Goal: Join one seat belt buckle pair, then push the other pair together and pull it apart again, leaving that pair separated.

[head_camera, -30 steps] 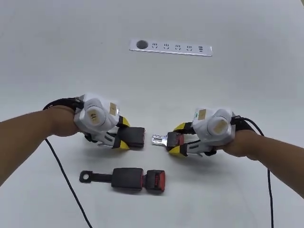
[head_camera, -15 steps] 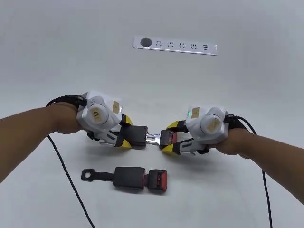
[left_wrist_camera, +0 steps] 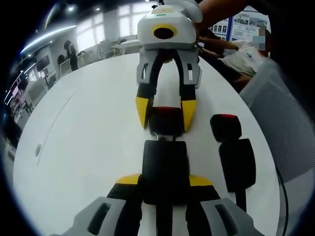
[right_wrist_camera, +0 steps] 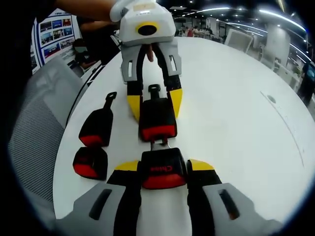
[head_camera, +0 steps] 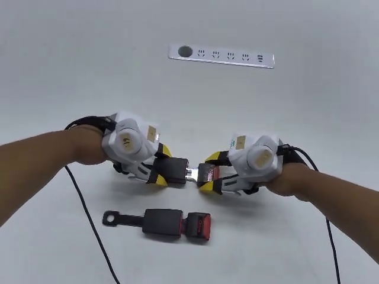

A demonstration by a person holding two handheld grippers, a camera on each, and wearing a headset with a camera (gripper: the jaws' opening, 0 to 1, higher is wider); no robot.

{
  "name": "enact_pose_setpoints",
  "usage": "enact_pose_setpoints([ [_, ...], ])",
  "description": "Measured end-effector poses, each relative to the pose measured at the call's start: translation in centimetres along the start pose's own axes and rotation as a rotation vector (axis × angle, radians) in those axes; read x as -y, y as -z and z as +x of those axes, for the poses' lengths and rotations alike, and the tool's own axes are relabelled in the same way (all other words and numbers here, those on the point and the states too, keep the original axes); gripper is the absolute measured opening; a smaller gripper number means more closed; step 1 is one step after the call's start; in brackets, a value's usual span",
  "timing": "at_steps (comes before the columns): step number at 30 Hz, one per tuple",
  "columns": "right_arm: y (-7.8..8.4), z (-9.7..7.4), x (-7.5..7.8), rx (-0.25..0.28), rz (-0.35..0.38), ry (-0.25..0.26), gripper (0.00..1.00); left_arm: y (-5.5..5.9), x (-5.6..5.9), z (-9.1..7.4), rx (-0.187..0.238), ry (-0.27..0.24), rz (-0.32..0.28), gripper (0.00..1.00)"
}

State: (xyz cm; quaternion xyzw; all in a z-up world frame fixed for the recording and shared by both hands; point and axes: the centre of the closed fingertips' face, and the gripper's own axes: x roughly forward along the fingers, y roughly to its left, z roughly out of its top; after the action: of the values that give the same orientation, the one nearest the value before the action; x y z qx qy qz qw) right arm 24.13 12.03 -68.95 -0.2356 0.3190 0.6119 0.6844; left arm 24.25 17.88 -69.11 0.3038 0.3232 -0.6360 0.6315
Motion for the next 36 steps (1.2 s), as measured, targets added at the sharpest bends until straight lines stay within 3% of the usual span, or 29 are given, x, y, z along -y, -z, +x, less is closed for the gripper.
enact_pose_setpoints([
  [4, -0.7, 0.9, -0.1, 0.009, 0.002, -0.002, 0.35, -0.5, 0.1, 0.3, -0.004, 0.013, 0.023, 0.34],
  [15, -2.5, 2.9, -0.3, 0.017, -0.008, 0.005, 0.36, -0.2, 0.5, 0.1, -0.019, 0.01, 0.01, 0.34],
  [36, -2.3, 2.8, -1.0, 0.01, -0.031, -0.009, 0.36, -0.1, 0.5, 0.2, -0.013, 0.012, 0.008, 0.35],
])
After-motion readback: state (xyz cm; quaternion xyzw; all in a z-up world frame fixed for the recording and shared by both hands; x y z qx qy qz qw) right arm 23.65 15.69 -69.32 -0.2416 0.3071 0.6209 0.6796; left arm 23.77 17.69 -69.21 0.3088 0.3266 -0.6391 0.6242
